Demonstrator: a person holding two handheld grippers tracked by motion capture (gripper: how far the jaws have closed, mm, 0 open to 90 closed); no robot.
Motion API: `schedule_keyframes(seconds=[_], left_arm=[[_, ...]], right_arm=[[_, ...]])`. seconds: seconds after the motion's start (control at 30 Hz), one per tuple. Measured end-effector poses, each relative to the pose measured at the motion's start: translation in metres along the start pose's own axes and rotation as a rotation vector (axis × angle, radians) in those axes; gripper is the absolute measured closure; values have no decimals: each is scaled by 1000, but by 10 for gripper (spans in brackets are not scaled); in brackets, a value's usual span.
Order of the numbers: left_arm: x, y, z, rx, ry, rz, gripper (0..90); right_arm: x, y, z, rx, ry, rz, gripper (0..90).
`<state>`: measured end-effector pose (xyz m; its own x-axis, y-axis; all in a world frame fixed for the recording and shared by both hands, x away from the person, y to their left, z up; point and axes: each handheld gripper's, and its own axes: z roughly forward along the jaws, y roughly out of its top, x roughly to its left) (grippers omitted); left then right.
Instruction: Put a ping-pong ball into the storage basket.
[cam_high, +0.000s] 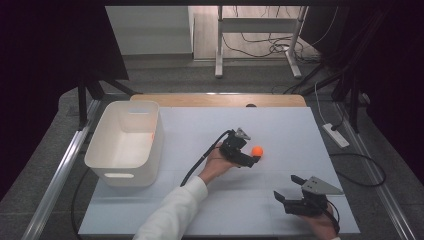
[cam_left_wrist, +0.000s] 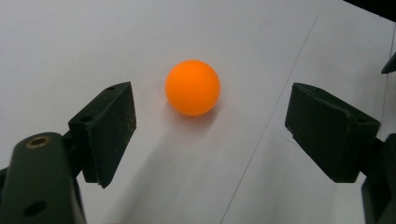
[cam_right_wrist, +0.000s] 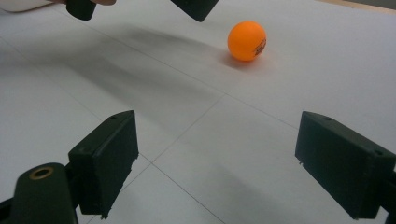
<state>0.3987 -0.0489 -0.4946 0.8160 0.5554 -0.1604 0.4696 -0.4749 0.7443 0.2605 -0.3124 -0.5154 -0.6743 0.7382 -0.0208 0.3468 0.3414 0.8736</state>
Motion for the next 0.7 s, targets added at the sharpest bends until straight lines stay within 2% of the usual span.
schedule_keyframes(seconds=[0.07,0.23,0.7], left_arm=[[1,1,3,-9,-4,-23,171],[1,3,8,8,-4,-12,170],[5,4,20,29,3,-25,172]], right_arm=[[0,0,1,3,0,-1,132],[0,0,1,6,2,-5,132],[-1,-1,0,2,-2,1,133]])
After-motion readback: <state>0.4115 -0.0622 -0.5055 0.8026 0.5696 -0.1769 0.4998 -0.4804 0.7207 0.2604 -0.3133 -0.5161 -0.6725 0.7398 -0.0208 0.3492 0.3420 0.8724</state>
